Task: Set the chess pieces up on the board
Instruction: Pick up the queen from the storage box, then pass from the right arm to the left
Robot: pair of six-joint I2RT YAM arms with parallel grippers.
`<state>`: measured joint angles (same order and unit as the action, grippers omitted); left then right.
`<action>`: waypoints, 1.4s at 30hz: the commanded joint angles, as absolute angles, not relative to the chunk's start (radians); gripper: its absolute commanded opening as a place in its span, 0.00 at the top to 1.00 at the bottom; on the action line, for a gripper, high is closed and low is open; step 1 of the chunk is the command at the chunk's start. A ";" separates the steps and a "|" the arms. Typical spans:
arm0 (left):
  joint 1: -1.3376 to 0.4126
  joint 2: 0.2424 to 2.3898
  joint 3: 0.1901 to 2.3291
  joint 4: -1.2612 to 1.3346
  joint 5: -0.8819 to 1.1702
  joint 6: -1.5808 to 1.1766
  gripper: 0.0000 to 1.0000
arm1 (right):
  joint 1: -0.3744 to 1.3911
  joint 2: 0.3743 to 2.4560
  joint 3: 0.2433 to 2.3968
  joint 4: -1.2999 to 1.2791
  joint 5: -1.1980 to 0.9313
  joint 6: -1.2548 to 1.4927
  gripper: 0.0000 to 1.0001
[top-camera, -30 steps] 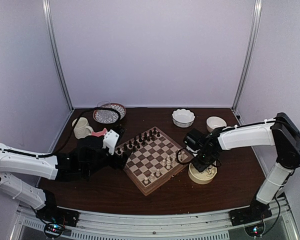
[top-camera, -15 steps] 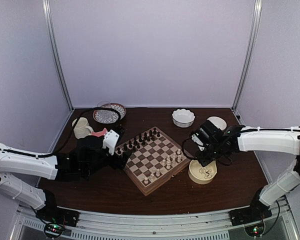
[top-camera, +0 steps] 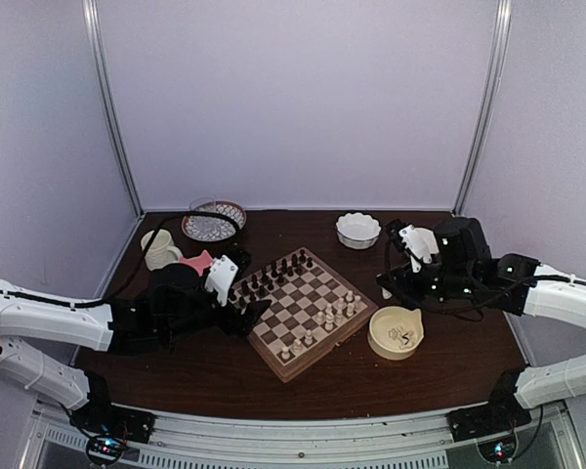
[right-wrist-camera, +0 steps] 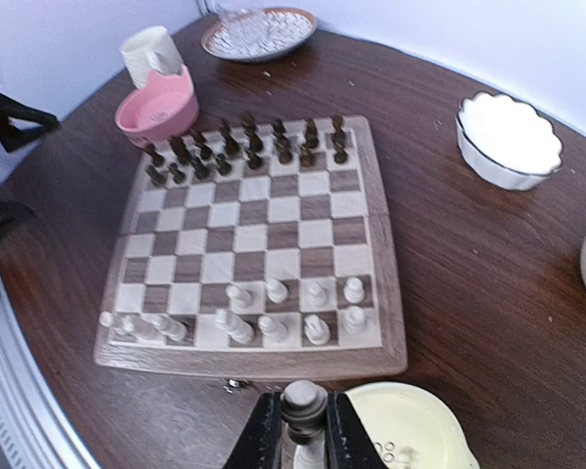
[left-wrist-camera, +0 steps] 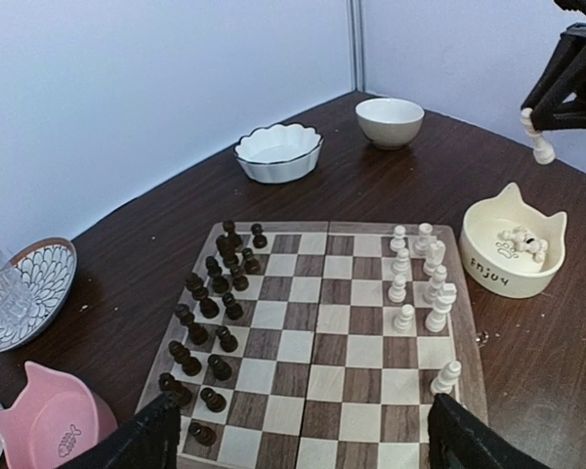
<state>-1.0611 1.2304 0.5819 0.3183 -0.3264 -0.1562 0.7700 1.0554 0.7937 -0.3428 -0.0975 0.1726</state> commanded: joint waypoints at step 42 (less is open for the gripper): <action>-0.978 1.510 0.573 0.827 0.378 -0.324 0.57 | 1.029 1.499 0.828 0.500 -0.478 0.276 0.92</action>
